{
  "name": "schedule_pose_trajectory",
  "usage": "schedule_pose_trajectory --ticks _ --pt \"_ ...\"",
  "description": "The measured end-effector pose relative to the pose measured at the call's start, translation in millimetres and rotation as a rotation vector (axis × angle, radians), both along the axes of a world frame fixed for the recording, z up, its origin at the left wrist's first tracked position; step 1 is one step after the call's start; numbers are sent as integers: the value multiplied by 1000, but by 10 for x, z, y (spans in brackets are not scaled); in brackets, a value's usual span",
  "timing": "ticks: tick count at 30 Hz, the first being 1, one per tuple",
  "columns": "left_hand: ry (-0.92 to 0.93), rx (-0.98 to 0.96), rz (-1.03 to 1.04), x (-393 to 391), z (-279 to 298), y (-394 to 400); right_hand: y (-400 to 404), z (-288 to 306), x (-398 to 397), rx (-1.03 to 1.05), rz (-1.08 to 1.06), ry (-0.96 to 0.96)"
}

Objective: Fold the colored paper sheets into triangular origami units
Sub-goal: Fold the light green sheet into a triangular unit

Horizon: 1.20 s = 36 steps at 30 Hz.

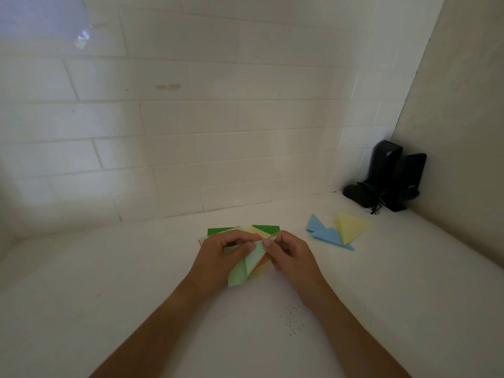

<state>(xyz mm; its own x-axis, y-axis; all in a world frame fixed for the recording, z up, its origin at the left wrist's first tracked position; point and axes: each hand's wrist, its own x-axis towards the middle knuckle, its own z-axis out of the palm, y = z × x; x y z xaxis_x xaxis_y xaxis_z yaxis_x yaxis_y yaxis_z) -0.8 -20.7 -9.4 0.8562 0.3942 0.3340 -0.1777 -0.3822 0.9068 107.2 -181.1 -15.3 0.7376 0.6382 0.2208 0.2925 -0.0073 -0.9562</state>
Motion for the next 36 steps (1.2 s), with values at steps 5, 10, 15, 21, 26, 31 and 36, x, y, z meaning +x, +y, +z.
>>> schedule_pose_trajectory --ticks 5,10,15,21,26,31,36 --pt "-2 -84 3 2 -8 0 -16 61 -43 -40 50 -30" --pt "12 -83 3 10 -9 -6 -25 72 -63 -47 -7 -61" --pt "18 -117 -16 12 -24 4 -18 61 -68 -64 -31 -109" --pt "-7 -128 13 3 10 -11 5 45 -63 -101 37 -99" --pt "-12 -129 9 0 13 -3 0 42 -51 -80 1 -77" --pt "59 -133 -14 -14 26 -36 28 -17 -1 -43 -76 -56" --pt "13 -131 6 -28 45 -10 37 -21 -15 -126 -2 -129"
